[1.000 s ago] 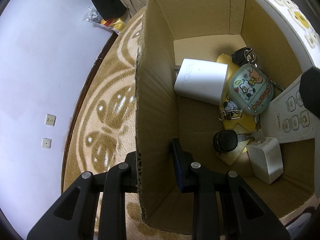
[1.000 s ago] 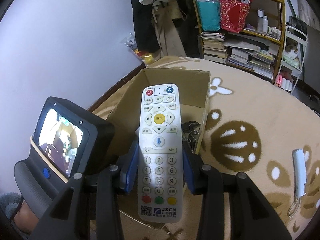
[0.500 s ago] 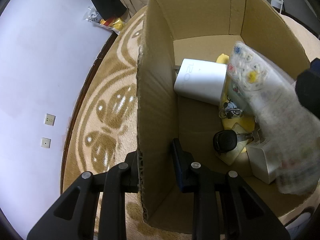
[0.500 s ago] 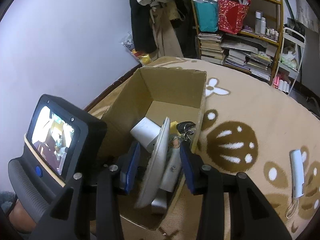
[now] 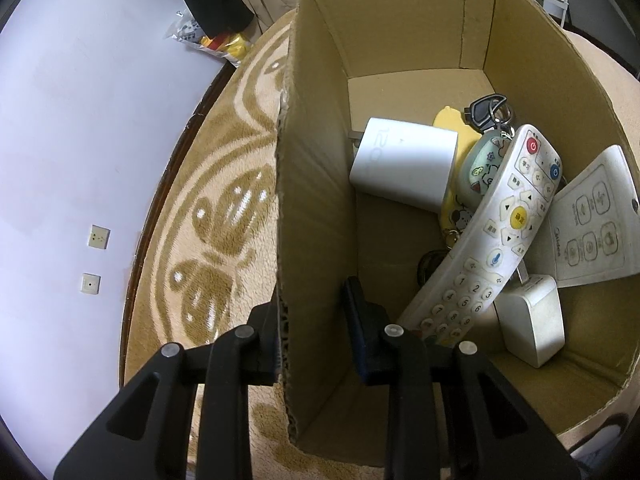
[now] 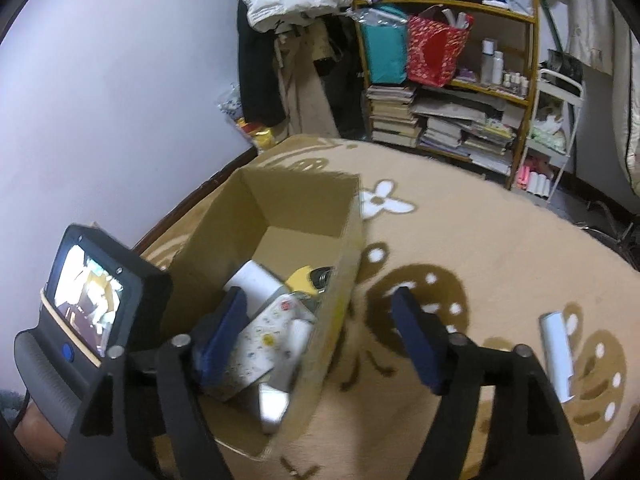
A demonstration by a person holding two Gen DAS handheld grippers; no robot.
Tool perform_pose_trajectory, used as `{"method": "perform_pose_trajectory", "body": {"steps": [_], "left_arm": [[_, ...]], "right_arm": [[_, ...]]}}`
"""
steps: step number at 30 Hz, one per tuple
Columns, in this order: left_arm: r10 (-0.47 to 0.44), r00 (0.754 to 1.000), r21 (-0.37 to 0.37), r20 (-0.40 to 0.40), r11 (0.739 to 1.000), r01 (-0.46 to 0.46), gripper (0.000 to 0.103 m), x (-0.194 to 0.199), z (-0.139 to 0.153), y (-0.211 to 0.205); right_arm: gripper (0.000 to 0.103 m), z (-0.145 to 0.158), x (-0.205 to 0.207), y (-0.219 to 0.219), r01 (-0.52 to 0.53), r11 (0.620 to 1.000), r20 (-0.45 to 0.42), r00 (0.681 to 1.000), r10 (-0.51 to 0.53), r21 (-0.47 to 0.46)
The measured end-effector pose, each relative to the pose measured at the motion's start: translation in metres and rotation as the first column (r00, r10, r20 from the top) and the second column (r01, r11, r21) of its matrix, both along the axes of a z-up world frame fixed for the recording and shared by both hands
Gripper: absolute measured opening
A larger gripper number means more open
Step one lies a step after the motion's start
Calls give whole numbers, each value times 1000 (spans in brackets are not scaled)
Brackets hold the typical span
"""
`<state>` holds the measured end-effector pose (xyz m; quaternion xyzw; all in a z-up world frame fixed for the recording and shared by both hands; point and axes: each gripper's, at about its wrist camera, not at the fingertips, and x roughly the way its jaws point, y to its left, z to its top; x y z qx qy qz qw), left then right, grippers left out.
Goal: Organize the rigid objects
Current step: 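Carry the white remote into the box with the right tool and release, then grasp the pale blue cylindrical device with the right tool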
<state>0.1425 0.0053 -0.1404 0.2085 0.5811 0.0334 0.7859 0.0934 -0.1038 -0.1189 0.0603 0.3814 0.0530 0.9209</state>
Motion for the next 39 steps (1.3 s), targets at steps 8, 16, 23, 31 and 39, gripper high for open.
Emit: {"method": "perform_pose_trajectory", "body": {"steps": [8, 16, 23, 31, 39], "left_arm": [[3, 1000, -2, -1, 1000, -3, 28, 0, 0, 1], [11, 1000, -15, -7, 1000, -11, 27, 1, 1, 4], [16, 1000, -26, -14, 1000, -16, 25, 3, 0, 9], [15, 1000, -24, -13, 1000, -16, 26, 2, 0, 7], [13, 1000, -18, -11, 1000, -13, 27, 2, -1, 7]], "right_arm": [[103, 8, -4, -64, 180, 984, 11, 984, -179, -18], [103, -13, -1, -123, 325, 944, -48, 943, -328, -57], [103, -43, 2, -151, 361, 931, -84, 927, -364, -52], [103, -76, 3, -177, 400, 914, -162, 900, -406, -66], [103, -95, -2, -202, 469, 881, -221, 854, -471, -62]]}}
